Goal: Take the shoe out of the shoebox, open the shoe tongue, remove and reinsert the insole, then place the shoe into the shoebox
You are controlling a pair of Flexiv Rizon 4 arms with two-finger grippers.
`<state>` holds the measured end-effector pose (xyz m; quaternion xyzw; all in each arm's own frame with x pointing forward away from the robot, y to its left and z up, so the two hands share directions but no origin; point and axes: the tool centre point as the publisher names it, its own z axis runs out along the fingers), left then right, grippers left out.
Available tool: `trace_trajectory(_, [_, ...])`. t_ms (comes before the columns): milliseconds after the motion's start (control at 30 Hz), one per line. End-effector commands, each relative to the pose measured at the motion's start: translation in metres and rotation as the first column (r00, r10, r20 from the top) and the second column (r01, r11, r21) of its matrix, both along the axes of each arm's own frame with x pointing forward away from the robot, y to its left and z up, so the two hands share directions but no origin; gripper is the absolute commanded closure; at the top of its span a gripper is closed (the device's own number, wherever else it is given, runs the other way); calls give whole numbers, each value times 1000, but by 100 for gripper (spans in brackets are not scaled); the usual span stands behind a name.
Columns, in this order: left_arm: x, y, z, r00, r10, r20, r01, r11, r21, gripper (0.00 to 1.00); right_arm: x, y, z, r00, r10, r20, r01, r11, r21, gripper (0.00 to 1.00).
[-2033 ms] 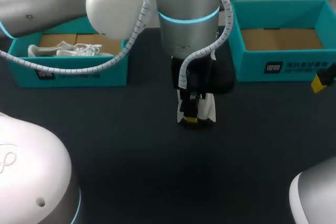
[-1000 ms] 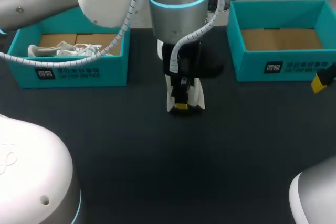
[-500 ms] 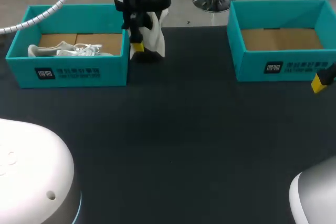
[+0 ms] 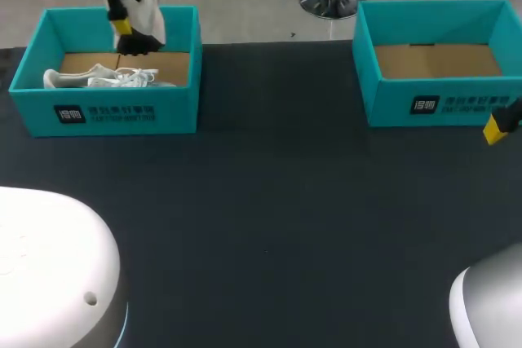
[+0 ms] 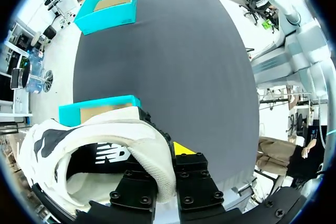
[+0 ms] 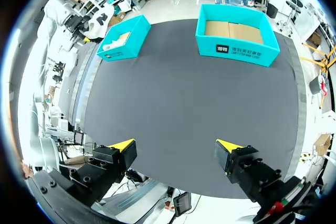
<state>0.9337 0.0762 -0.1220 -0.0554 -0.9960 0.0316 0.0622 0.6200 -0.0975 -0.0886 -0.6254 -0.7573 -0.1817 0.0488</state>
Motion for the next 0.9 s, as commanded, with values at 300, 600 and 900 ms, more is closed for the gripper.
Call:
trace_trajectory(300, [68, 85, -22, 991, 45, -123, -46, 999, -6, 100, 3, 0, 1, 1000, 1, -6, -1, 1000, -2, 0])
trace_trajectory(600, [84, 101, -39, 986, 52, -159, -47, 998, 30, 100, 3, 0, 1, 1000, 1, -6, -1, 1000, -2, 0])
trace_trajectory(900, [105, 124, -54, 980, 92, -178, -84, 995, 54, 100, 3, 0, 1, 1000, 1, -6, -1, 1000, -2, 0])
